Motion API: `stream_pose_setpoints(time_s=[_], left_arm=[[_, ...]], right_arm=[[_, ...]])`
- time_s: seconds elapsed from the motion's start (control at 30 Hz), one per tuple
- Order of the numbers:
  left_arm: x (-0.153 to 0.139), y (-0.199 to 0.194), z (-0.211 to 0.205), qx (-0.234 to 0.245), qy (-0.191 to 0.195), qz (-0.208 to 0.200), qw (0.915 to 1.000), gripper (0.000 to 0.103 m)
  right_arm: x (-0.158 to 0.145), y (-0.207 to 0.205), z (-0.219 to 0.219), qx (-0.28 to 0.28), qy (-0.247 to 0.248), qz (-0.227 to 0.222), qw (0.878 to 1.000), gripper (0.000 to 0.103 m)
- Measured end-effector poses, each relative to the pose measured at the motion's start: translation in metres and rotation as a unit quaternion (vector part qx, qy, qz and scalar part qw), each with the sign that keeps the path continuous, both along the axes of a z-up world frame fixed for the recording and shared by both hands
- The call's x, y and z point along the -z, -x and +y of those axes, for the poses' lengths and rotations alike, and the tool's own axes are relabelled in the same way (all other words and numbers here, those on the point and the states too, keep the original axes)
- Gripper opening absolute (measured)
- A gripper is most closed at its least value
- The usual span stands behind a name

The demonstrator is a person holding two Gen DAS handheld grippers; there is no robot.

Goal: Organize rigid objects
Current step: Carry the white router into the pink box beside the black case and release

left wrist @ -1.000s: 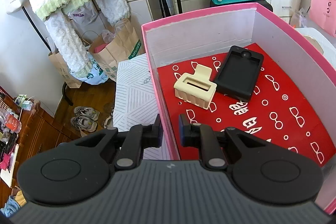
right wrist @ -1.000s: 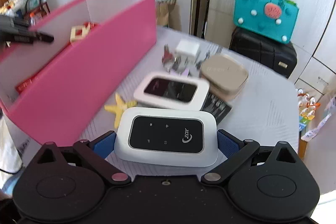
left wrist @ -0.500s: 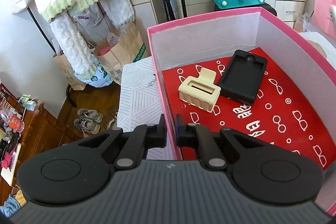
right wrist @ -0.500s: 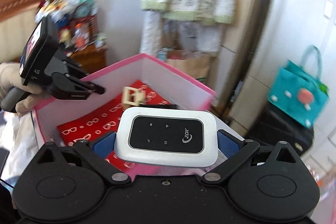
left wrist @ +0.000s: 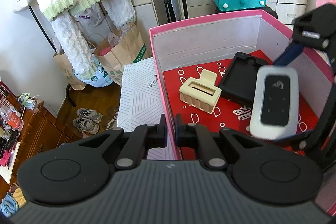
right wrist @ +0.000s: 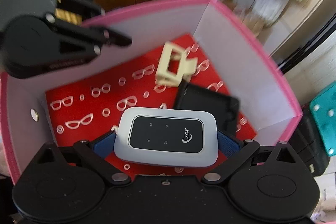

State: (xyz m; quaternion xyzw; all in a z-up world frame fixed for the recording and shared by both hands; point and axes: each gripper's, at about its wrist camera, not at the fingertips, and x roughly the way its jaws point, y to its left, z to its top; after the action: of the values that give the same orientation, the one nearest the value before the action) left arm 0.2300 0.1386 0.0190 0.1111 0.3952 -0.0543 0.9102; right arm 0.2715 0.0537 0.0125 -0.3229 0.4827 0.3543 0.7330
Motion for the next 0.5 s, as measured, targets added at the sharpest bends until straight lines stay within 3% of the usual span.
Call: stream_pose_setpoints(time_s=[0.37,0.5], left_arm=[[-0.001,0.0,0.001,-0.001,0.002,0.0,1.0,0.006],[-0.001,0.0,0.001,-0.001,0.005,0.0,1.0,0.006]], right_arm=[[0.015,-0.02,0.008,0.04,0.056,0.025,0.997,0.101],[0.015,-0.032,0.011,0.052,0.073,-0.001,0.996,0.101]])
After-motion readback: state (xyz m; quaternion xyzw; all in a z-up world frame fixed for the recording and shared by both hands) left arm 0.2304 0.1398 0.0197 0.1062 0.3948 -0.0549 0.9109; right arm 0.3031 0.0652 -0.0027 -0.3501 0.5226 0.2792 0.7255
